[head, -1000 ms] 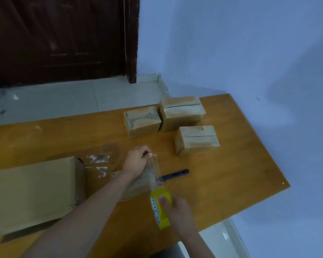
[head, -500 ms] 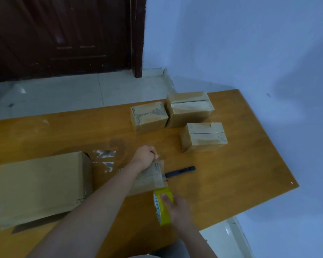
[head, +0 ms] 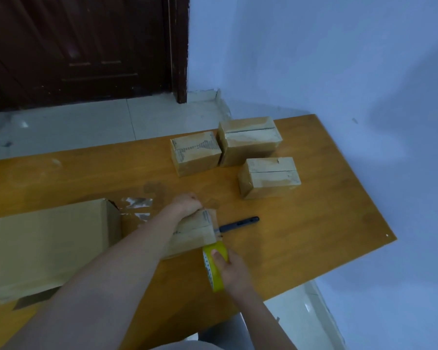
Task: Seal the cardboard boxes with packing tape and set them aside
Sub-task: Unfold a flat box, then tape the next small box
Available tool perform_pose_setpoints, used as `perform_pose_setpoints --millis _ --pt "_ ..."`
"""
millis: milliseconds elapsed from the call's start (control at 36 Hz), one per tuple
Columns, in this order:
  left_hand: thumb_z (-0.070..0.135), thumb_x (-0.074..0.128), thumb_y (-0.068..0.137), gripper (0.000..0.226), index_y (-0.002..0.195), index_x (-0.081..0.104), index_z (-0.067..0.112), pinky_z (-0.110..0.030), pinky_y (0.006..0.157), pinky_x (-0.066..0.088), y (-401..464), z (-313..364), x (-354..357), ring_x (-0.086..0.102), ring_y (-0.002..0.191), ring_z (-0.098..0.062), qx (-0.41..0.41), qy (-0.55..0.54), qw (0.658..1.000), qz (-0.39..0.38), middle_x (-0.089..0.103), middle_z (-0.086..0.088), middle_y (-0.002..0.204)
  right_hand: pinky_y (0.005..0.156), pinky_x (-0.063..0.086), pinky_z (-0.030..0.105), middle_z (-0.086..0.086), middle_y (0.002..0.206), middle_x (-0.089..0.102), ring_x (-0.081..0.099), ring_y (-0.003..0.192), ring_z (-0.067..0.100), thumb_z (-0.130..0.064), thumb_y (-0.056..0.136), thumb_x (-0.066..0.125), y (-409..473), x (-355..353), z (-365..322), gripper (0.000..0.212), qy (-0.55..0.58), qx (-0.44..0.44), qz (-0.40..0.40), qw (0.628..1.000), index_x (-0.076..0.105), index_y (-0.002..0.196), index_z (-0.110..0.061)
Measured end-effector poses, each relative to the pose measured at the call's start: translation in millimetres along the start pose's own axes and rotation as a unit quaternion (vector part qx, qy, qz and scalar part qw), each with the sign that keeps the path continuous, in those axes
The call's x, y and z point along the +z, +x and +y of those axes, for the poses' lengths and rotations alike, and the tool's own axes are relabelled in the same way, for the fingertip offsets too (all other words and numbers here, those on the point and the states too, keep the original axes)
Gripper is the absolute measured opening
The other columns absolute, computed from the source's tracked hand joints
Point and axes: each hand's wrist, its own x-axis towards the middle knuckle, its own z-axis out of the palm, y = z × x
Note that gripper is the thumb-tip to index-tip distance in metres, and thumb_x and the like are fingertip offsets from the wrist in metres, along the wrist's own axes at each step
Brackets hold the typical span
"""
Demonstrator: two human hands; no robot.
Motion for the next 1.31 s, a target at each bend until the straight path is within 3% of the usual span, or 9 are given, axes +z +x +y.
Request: perform_pose_setpoints --millis 167,250,417,583,833,889,1056,1194,1306 --pt "0.009 0.053 0.094 0.03 0.124 0.056 0.011 -0.032 0.081 0.048 -29.7 -1.8 2.8 0.056 0.092 -0.02 0.219 -0.092 0.925 0.296 0.057 -0.006 0.11 0.059 0.045 0.019 0.002 0.077 0.061 0.058 0.067 0.011 -0.037 0.096 0.05 7.5 2.6 -5.6 0.032 0.052 -0.013 0.011 0.999 0.062 0.093 -0.008" --pt "0.01 0.052 0.092 0.018 0.106 0.063 0.005 -0.039 0.075 0.049 -42.1 -15.3 7.5 0.057 0.088 -0.027 0.314 0.023 0.876 0.365 0.057 -0.009 0.097 0.05 0.039 0.01 -0.006 0.067 0.055 0.053 0.057 0.003 -0.034 0.096 0.052 12.7 3.0 -14.1 0.026 0.072 -0.043 0.011 0.996 0.06 0.084 -0.013" --pt "0.031 0.038 0.092 0.041 0.101 0.071 0.008 -0.045 0.082 0.055 -56.3 -56.7 44.3 0.06 0.105 -0.032 0.359 0.153 0.868 0.306 0.063 -0.011 0.112 0.064 0.049 0.023 0.005 0.083 0.061 0.06 0.072 0.015 -0.022 0.087 0.059 15.9 -1.2 -20.4 0.018 0.163 -0.055 -0.055 0.984 0.064 0.096 -0.008" --pt "0.03 0.045 0.099 0.038 0.127 0.063 0.011 -0.043 0.11 0.034 -55.0 -61.3 49.6 0.036 0.138 -0.028 0.296 0.108 0.919 0.237 0.041 -0.008 0.148 0.065 0.048 0.032 0.0 0.076 0.059 0.059 0.07 0.015 -0.026 0.095 0.056 19.9 -2.7 -9.6 0.016 0.056 -0.079 -0.008 0.995 0.063 0.088 -0.013" --pt "0.051 0.05 0.093 0.063 0.146 0.037 0.02 -0.036 0.117 0.014 -63.9 -58.6 45.2 0.008 0.148 -0.017 0.279 0.189 0.922 0.192 0.012 0.001 0.16 0.051 0.029 0.028 0.002 0.069 0.047 0.043 0.059 0.016 -0.041 0.098 0.043 20.0 17.6 -10.1 0.038 -0.132 -0.006 0.039 0.99 0.057 0.087 -0.007" --pt "0.052 0.052 0.092 0.066 0.147 0.034 0.02 -0.037 0.117 0.015 -64.9 -58.2 45.6 0.008 0.148 -0.018 0.277 0.217 0.916 0.193 0.01 0.0 0.16 0.047 0.025 0.025 -0.001 0.062 0.038 0.035 0.053 0.011 -0.043 0.098 0.042 19.7 16.3 -12.5 0.045 -0.161 0.003 0.048 0.986 0.039 0.064 -0.015" --pt "0.057 0.052 0.079 0.072 0.135 0.053 0.012 -0.05 0.099 0.044 -69.6 -64.3 45.5 0.041 0.135 -0.031 0.301 0.261 0.9 0.179 0.037 -0.011 0.15 0.041 0.021 0.02 -0.004 0.057 0.034 0.032 0.049 0.007 -0.048 0.097 0.042 15.1 18.6 -11.4 0.051 -0.204 0.04 0.051 0.977 0.03 0.059 -0.016" --pt "0.066 0.034 0.089 0.081 0.153 0.01 0.023 -0.039 0.119 0.008 -66.5 -62.5 40.8 -0.008 0.147 -0.017 0.27 0.289 0.907 0.145 -0.01 0.002 0.16 0.049 0.024 0.029 0.0 0.06 0.033 0.031 0.052 0.012 -0.053 0.095 0.039 24.2 16.7 -11.0 0.052 -0.179 0.041 0.004 0.983 0.03 0.06 -0.016" --pt "0.09 -0.019 0.057 0.114 0.151 -0.003 0.026 -0.032 0.115 -0.005 -67.8 -61.4 41.4 -0.022 0.138 -0.009 0.273 0.292 0.905 0.142 -0.023 0.008 0.152 0.062 0.035 0.028 0.006 0.084 0.052 0.048 0.076 0.018 -0.052 0.097 0.033 23.8 8.8 -7.2 0.043 -0.099 0.048 -0.016 0.994 0.05 0.078 -0.018"
